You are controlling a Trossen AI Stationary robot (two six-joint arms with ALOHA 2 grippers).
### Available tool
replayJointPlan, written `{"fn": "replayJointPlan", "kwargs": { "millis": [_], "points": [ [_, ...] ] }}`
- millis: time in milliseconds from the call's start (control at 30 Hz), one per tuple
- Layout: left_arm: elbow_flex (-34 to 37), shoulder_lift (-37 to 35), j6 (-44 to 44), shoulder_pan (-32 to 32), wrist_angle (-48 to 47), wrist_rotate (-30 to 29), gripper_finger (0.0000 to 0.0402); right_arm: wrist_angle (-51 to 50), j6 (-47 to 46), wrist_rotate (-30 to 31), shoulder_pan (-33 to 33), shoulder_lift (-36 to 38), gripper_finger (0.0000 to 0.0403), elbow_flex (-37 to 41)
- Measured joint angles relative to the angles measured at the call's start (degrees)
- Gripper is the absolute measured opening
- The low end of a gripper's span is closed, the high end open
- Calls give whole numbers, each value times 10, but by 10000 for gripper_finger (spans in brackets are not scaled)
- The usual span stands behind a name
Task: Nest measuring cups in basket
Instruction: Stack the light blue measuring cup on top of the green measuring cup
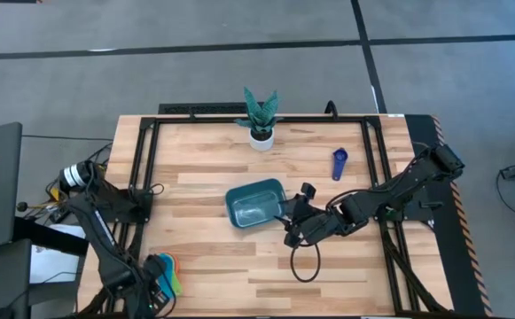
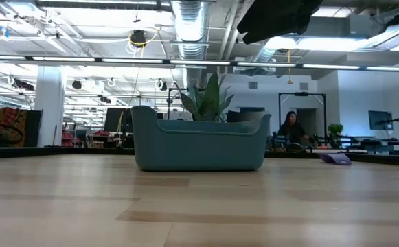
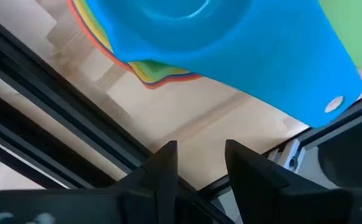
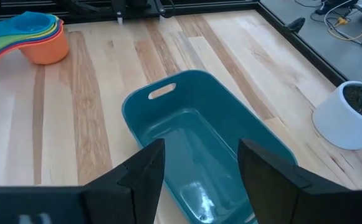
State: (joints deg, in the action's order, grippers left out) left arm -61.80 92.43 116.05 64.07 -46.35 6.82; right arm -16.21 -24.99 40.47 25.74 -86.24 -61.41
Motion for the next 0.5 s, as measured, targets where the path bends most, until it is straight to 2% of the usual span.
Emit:
{"fn": "replayJointPlan", "kwargs": {
  "millis": [233, 400, 500],
  "points": [
    [0, 1, -3, -20, 6, -26, 121, 0, 0, 0, 0, 0, 226, 0],
    [0, 2, -38, -42, 26, -72, 121, 0, 0, 0, 3, 0, 226, 0],
    [0, 2, -66, -51, 40, -80, 121, 0, 0, 0, 3, 0, 226, 0]
  ]
}}
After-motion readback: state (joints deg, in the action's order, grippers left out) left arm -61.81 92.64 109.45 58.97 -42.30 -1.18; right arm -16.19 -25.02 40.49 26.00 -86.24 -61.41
